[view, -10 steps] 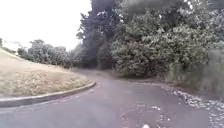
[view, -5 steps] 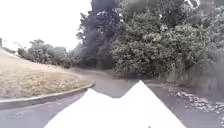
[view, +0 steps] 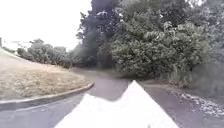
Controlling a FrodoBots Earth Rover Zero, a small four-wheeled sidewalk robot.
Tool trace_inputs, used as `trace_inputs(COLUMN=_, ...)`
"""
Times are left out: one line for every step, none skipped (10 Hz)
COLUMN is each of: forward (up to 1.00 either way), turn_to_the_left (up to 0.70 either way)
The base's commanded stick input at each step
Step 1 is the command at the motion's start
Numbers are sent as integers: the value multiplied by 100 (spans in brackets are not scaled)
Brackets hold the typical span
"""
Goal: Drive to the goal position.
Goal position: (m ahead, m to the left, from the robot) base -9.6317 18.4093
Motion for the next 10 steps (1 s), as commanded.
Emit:
trace_inputs(forward=45, turn_to_the_left=0)
trace_inputs(forward=45, turn_to_the_left=0)
trace_inputs(forward=45, turn_to_the_left=0)
trace_inputs(forward=45, turn_to_the_left=0)
trace_inputs(forward=45, turn_to_the_left=0)
trace_inputs(forward=45, turn_to_the_left=0)
trace_inputs(forward=45, turn_to_the_left=0)
trace_inputs(forward=45, turn_to_the_left=0)
trace_inputs(forward=45, turn_to_the_left=0)
trace_inputs(forward=45, turn_to_the_left=0)
